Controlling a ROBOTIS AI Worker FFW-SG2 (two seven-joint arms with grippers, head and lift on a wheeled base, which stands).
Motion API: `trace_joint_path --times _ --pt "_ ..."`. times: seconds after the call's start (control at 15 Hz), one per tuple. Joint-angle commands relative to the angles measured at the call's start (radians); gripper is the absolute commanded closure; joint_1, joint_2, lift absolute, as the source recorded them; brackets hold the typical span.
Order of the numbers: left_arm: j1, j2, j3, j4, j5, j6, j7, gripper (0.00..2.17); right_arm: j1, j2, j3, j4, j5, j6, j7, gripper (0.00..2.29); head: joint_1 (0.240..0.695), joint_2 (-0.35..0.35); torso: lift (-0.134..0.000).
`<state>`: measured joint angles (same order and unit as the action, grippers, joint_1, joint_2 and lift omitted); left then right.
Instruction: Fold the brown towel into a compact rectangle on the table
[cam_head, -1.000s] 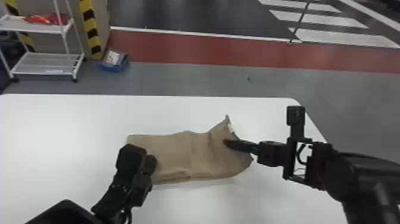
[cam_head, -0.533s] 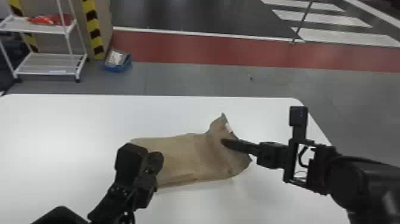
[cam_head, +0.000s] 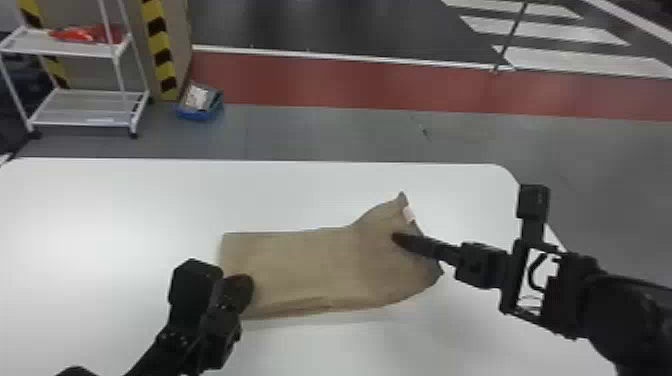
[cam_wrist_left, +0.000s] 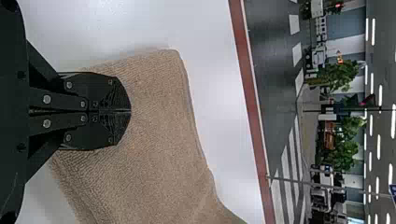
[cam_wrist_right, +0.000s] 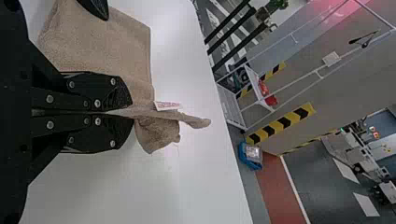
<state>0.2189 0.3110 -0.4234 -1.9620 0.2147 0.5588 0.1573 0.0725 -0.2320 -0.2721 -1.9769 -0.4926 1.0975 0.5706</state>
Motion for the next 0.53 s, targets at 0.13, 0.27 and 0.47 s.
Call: trace_joint_path --times 0.13,0.27,0.47 --pt "0.007 -0.007 -0.012 0.000 0.008 -0.013 -0.002 2.12 0.006 0.045 0.007 -0.039 -0.007 -0.009 -0.005 1.33 0.695 -0.161 -0.125" --pt "0.007 -0.013 -0.029 -0.003 0.008 -0.013 -0.001 2.12 0.000 0.099 0.024 -0.039 -0.001 -0.015 -0.015 1.33 0.695 -0.153 -0.125" --pt "-0.001 -0.023 -0.043 -0.003 0.008 -0.010 0.001 2.12 -0.028 0.125 0.083 0.001 -0.003 -0.052 -0.057 1.33 0.695 -0.140 -0.125"
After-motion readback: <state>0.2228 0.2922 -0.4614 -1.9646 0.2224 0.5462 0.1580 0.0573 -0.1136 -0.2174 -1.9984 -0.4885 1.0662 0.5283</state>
